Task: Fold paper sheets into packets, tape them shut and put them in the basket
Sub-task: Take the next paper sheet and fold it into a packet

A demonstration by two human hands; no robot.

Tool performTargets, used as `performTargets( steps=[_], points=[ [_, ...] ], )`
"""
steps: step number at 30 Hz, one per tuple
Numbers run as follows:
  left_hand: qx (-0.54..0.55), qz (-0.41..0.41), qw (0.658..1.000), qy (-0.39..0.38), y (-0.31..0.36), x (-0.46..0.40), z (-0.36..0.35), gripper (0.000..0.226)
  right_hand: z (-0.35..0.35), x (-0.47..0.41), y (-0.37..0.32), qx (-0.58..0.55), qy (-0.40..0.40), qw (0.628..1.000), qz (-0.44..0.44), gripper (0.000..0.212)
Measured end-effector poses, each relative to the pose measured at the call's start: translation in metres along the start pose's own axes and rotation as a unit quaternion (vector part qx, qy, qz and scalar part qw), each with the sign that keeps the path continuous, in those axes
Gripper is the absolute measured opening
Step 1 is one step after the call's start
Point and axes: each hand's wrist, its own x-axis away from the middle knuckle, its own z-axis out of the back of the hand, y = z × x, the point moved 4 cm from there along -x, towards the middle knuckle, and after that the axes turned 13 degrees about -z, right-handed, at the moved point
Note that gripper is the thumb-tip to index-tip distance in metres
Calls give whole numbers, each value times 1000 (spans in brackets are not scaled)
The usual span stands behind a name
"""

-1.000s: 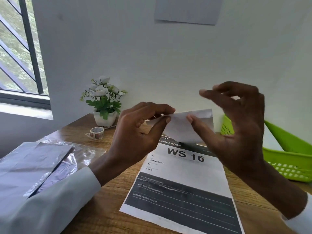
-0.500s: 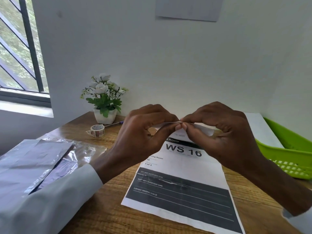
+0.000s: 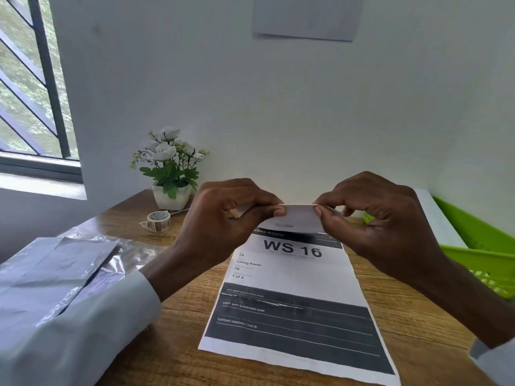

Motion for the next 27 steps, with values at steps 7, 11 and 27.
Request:
performTargets(
  steps=[7,11,27],
  points=[
    [-21,11,1000,6,-11,-2,14,9,9,0,12,-44,10,998,-36,4],
    [-20,11,1000,9,-20,-1,18,12,11,0,14,-70,17,996,-47,5],
    [206,294,931,73,-59,32,20,26,-48,36,9,-67,-125,989,-39,17]
  ],
)
